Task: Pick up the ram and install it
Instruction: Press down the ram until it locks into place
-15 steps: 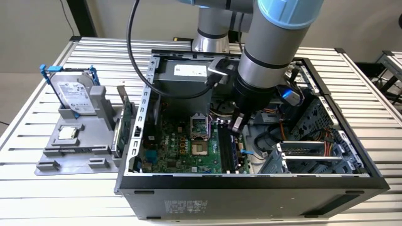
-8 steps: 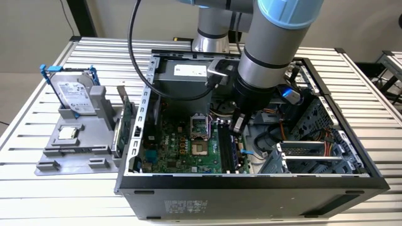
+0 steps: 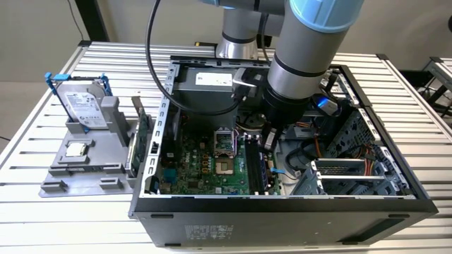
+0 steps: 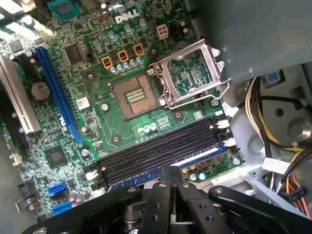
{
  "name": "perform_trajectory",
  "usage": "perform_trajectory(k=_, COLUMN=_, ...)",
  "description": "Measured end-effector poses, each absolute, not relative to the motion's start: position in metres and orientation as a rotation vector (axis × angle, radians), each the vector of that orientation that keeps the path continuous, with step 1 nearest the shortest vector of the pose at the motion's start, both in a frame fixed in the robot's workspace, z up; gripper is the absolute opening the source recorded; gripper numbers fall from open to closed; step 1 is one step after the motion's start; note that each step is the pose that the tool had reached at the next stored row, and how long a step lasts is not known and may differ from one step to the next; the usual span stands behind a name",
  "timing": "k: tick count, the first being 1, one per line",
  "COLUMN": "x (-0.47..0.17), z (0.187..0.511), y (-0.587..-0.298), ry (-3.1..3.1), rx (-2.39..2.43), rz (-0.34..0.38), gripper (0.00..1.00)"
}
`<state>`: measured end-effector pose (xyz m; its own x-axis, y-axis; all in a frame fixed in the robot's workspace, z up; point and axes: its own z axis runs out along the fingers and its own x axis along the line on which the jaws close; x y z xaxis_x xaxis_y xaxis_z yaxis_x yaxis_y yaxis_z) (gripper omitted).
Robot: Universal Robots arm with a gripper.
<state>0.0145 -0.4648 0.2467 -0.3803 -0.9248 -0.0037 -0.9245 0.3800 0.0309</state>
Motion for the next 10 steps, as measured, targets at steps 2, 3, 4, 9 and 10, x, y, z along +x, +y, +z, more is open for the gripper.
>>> perform_trajectory(k=2, x=0.0145, z=0.2467, y=-0.4648, ry=-2.588, rx=1.756, rz=-0.043, gripper=0.0)
perform_trajectory(k=3, x=0.0145, z=0.2467, y=-0.4648, ry=-2.582, rx=1.764, rz=-0.043, gripper=0.0)
perform_trajectory(k=4, x=0.0145, z=0.2467, y=-0.4648, ry=-2.577, rx=1.771, rz=-0.043, gripper=0.0)
perform_trajectory(k=9, x=0.0145, z=0.2467, y=-0.4649, ry=-2.558, rx=1.798, rz=-0.043, gripper=0.0)
perform_trajectory(k=10, x=0.0145, z=0.2467, y=-0.4648, ry=-2.556, rx=1.801, rz=-0.043, gripper=0.0)
